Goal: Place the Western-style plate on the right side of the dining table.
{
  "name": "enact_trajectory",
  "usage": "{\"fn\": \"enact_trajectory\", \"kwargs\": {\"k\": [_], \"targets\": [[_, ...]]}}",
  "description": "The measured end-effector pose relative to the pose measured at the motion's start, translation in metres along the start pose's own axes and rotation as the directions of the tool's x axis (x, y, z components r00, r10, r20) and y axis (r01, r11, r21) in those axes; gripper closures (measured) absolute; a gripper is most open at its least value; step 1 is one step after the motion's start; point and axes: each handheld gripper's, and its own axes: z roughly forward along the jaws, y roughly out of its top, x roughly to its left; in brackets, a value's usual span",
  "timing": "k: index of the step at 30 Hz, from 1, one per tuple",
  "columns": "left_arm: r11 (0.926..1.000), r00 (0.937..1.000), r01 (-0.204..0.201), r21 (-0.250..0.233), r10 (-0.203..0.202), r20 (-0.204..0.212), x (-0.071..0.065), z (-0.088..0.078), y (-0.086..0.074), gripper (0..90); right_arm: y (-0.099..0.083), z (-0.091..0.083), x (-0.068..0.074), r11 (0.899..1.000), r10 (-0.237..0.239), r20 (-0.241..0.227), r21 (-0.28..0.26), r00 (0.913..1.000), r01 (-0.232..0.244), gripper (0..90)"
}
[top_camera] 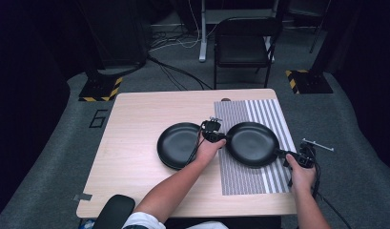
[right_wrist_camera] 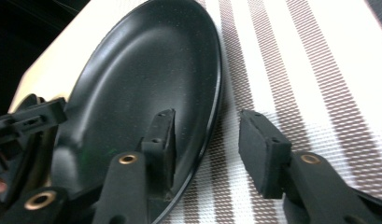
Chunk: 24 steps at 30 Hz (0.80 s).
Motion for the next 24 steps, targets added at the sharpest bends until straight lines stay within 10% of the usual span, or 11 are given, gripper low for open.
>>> {"fn": "enact_trajectory", "kwargs": {"k": [14, 24], "targets": [[0.9982, 0.9987, -0.050, -0.033, 0.051, 0.008, 0.002, -0.020, 0.002, 45.0, 0.002, -0.014, 0.005, 0.995, -0.083, 0.050, -0.052, 0.9953, 0.086, 46.4], [0.9955, 0.9970, -0.078, -0.054, 0.078, 0.001, 0.010, -0.045, 0.004, 41.1, 0.004, -0.021, 0.019, 0.976, -0.202, 0.081, -0.069, 0.9761, 0.207, 41.9]]}}
